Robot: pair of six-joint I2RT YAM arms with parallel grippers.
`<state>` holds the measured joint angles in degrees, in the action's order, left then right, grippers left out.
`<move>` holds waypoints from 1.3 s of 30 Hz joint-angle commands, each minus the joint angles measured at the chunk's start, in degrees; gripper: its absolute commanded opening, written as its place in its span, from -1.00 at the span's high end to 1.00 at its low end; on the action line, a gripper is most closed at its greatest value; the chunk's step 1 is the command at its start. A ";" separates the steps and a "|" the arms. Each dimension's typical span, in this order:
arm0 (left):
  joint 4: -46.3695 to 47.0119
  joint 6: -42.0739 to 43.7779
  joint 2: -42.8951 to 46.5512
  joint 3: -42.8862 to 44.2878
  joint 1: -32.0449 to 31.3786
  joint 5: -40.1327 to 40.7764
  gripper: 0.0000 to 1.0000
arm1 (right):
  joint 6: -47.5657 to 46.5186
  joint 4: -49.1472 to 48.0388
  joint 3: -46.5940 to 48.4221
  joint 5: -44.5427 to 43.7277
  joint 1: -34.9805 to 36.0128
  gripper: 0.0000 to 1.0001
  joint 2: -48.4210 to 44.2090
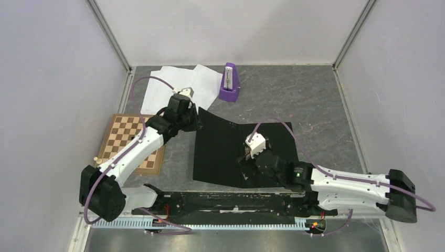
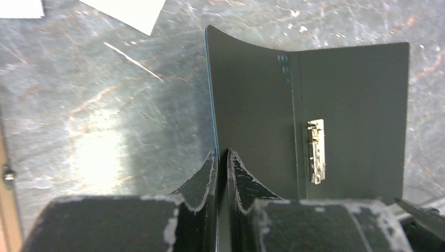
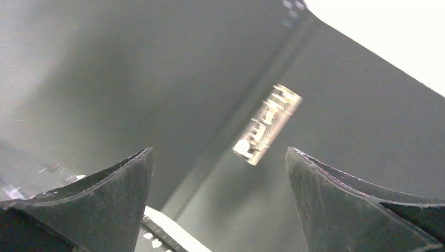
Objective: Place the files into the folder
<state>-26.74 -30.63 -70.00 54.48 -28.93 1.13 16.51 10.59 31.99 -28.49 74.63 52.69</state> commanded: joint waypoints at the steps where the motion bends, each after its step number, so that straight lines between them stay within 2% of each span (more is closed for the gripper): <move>1: -3.35 9.39 -3.70 5.37 3.90 3.44 0.77 | 3.47 0.40 0.99 3.60 -7.77 -0.92 4.83; 2: -5.20 10.15 -4.77 6.58 4.40 4.06 0.58 | 3.71 0.40 1.49 3.49 -8.55 -0.90 6.39; 3: -7.16 10.17 -6.10 8.04 4.72 6.24 0.29 | 4.06 0.42 2.01 3.50 -9.21 -0.89 8.28; 5: -12.25 10.11 -8.99 11.57 5.37 10.11 -0.16 | 4.87 0.24 2.69 4.09 -10.56 -0.87 11.82; 6: -14.79 9.94 -9.98 13.28 5.46 12.05 -0.33 | 5.31 0.25 2.89 4.30 -11.30 -0.86 13.38; 8: -17.71 9.91 -10.64 16.45 5.53 15.32 -0.47 | 5.83 0.02 2.87 4.95 -12.72 -0.84 15.45; 11: -20.39 9.77 -10.50 21.55 5.34 16.71 -0.51 | 6.42 -1.08 2.04 5.94 -14.44 -0.78 16.38; 13: -21.25 9.21 -11.32 24.63 4.93 14.47 -0.49 | 6.08 -1.70 2.13 6.25 -14.77 -0.78 16.31; 15: -21.34 7.69 -13.19 26.83 4.44 8.65 -0.31 | 6.16 -0.99 3.35 5.74 -15.14 -0.76 16.81; 18: -15.47 1.99 -14.74 23.80 1.60 0.57 -0.11 | 6.70 1.32 5.50 5.83 -16.77 -0.70 17.37; 22: -6.16 -6.07 -14.62 14.55 -3.44 -1.89 0.23 | 6.77 3.30 7.94 8.36 -20.04 -0.54 18.62; 24: -0.47 -10.89 -12.93 6.56 -4.99 -2.97 0.36 | 6.24 4.59 9.08 7.95 -20.38 -0.43 20.02; 26: 5.34 -15.92 -10.82 -0.99 -5.72 -4.09 0.54 | 6.47 4.94 9.79 8.67 -20.35 -0.22 21.61; 28: 9.45 -20.08 -8.89 -7.75 -6.71 -4.75 0.80 | 7.38 4.97 10.11 10.49 -20.40 -0.01 23.05; 30: 10.82 -22.62 -7.57 -12.60 -8.44 -3.68 0.94 | 8.53 5.12 10.37 12.84 -20.36 0.13 24.48; 35: 10.09 -27.27 -5.43 -20.78 -12.34 1.14 0.95 | 10.32 5.58 11.73 15.19 -20.01 0.30 27.80; 39: 1.29 -29.22 -6.07 -20.45 -13.17 7.75 0.95 | 11.72 7.30 15.90 13.97 -18.68 0.38 31.51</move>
<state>-20.91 -54.33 -75.99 33.93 -41.45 1.23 25.96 17.17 42.06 -14.63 54.63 81.67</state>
